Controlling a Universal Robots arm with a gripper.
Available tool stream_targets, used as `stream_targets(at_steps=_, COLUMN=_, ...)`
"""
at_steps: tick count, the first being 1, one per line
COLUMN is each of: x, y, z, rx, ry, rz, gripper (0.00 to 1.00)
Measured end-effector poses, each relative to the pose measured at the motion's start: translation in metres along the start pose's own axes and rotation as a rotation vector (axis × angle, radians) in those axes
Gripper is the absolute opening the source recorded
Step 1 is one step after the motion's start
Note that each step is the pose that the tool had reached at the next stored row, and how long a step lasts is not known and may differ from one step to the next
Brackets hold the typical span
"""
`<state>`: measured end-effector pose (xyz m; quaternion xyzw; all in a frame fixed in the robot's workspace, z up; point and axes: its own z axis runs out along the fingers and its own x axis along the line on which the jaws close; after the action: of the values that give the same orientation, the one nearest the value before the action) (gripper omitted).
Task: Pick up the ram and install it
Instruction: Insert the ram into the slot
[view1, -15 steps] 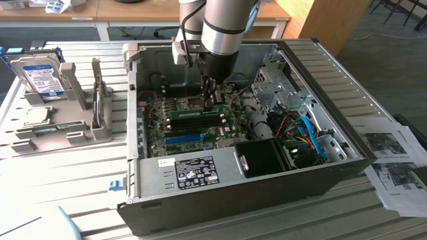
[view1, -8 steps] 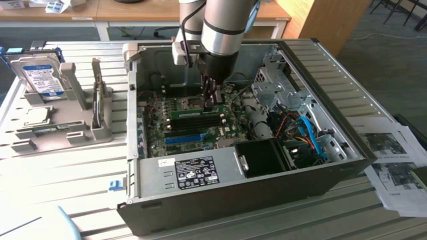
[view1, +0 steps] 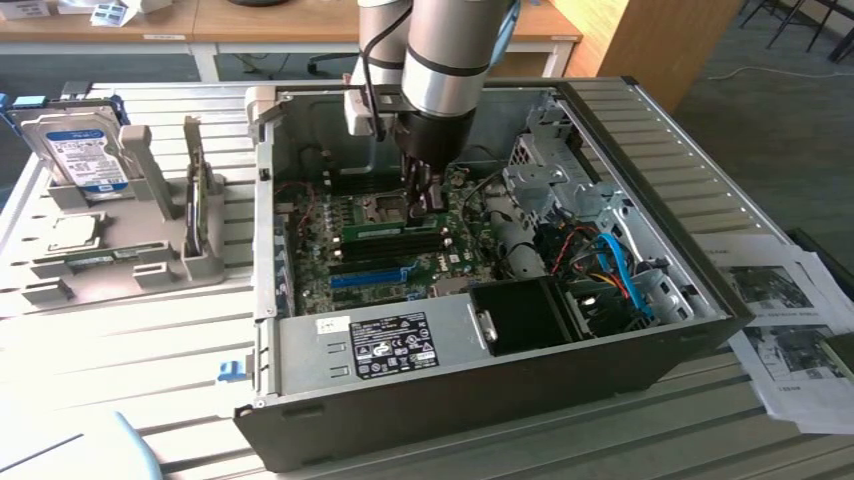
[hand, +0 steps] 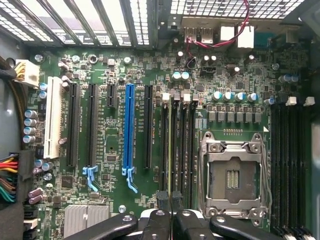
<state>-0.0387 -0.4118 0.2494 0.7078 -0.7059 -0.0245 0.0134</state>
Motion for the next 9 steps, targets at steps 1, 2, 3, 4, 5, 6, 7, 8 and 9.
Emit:
stream_targets(at_steps=1, x=0.0000, y=-0.0001, z=0.0009, rx=0.0001, ry=0.0000, rz=0.000, gripper=0.11)
stream_targets(at_steps=2, x=0.0000, y=-0.0001, z=0.0017, rx=0.0001, ry=0.0000, rz=0.000, gripper=0.11)
stream_targets(at_steps=3, x=0.0000, y=-0.0001, z=0.0024, rx=0.0001, ry=0.0000, rz=0.000, gripper=0.11)
stream_targets(at_steps=4, x=0.0001, y=-0.0001, z=0.0028, rx=0.0001, ry=0.0000, rz=0.000, gripper=0.11)
stream_targets(at_steps=5, x=0.0001, y=-0.0001, z=0.0028, rx=0.0001, ry=0.0002, rz=0.000, gripper=0.11)
stream_targets(at_steps=6, x=0.0001, y=-0.0001, z=0.0028, rx=0.0001, ry=0.0002, rz=0.000, gripper=0.11)
stream_targets(at_steps=7, x=0.0001, y=-0.0001, z=0.0028, rx=0.0001, ry=0.0001, rz=0.000, gripper=0.11)
stream_targets(at_steps=8, x=0.0001, y=-0.0001, z=0.0028, rx=0.0001, ry=0.0001, rz=0.000, gripper=0.11)
stream_targets(at_steps=9, x=0.0001, y=-0.0002, z=0.0028, rx=0.0001, ry=0.0001, rz=0.000, gripper=0.11)
